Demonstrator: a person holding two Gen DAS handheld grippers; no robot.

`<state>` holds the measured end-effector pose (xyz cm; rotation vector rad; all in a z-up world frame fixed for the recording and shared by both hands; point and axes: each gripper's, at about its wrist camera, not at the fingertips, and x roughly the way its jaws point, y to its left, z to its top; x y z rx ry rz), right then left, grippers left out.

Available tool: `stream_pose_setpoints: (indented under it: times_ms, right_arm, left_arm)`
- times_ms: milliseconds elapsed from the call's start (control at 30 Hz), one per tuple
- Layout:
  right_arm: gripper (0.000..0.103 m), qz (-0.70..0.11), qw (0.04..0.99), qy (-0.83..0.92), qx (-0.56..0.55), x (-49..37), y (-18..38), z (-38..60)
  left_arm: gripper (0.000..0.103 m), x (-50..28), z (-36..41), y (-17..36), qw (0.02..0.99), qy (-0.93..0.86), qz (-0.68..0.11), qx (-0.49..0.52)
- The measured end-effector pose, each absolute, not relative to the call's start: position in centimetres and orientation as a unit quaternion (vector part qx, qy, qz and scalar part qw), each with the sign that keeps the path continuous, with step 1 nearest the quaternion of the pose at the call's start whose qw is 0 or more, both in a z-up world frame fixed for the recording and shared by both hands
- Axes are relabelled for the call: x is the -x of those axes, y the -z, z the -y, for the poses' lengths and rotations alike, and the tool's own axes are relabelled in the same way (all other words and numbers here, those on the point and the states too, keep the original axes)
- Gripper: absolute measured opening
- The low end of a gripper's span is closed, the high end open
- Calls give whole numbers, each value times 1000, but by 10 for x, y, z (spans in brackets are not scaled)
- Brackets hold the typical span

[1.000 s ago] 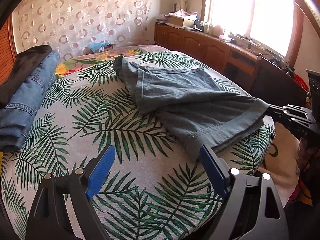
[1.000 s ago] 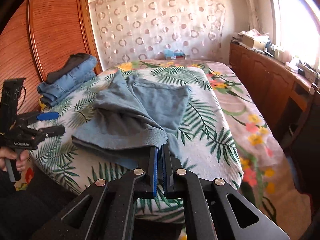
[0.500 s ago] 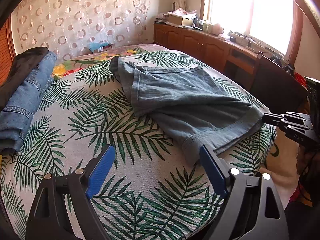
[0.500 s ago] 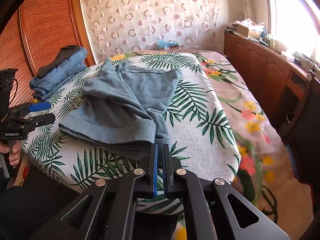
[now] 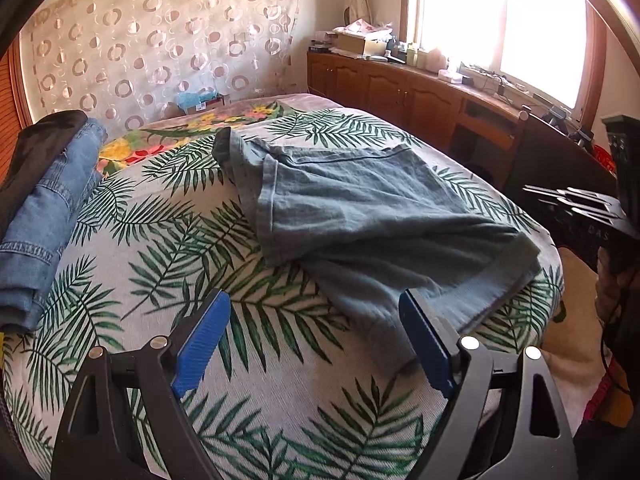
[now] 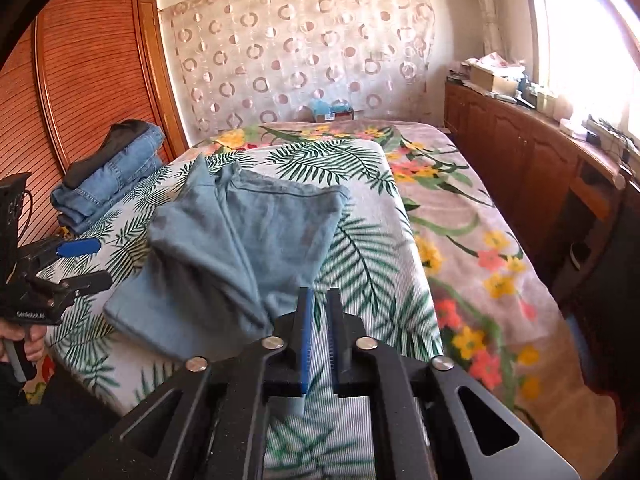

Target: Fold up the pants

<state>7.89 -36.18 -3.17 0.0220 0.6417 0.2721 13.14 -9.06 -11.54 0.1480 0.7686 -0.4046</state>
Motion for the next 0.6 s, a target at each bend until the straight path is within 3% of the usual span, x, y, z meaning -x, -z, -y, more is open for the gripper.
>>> stream_pose_setpoints:
  times_ms: [200,600]
  right_arm:
    - [27,-332,931,-153,-8,-132,35,360]
    - [29,-403,899,-171,6,-223,48,353]
  left_arm:
    - [87,-146,89,113,907,192,-367,-73]
    - [87,-177,79,102,918,172,-351,-63]
